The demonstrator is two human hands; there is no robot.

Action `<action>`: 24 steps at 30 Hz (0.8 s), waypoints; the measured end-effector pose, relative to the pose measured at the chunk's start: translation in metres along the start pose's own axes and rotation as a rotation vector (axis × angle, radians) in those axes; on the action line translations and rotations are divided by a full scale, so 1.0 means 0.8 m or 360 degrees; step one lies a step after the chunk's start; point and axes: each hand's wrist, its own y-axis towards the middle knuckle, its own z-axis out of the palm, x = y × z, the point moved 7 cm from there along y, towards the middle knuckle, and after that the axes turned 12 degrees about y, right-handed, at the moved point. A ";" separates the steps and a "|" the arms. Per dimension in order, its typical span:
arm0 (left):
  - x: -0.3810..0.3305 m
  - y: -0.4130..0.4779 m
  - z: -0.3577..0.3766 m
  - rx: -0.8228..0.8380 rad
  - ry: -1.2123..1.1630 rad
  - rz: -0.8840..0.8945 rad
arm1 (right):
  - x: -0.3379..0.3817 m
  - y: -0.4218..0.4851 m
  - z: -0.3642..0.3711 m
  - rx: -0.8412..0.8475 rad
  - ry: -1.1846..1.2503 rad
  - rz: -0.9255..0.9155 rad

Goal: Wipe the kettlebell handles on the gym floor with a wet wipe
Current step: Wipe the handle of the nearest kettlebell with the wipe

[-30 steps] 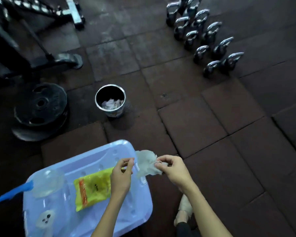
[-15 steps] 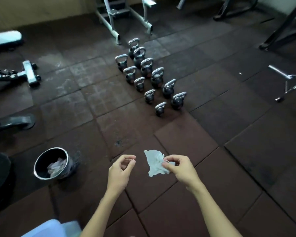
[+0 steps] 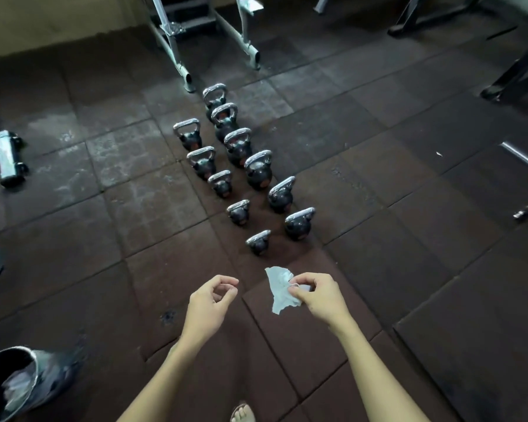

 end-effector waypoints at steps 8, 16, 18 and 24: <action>-0.037 0.211 0.111 -0.0127 0.0034 -0.0188 | -0.014 0.283 -0.047 0.0257 -0.0221 0.0045; 0.066 0.399 0.249 -0.0210 0.0153 -0.0337 | -0.127 0.536 0.004 0.0349 -0.0292 -0.0021; 0.106 0.438 0.279 -0.0200 0.0211 -0.0322 | -0.162 0.579 0.028 0.0335 -0.0328 -0.0071; 0.224 0.530 0.331 -0.0231 0.0330 -0.0248 | -0.255 0.669 0.114 0.0389 -0.0523 -0.0334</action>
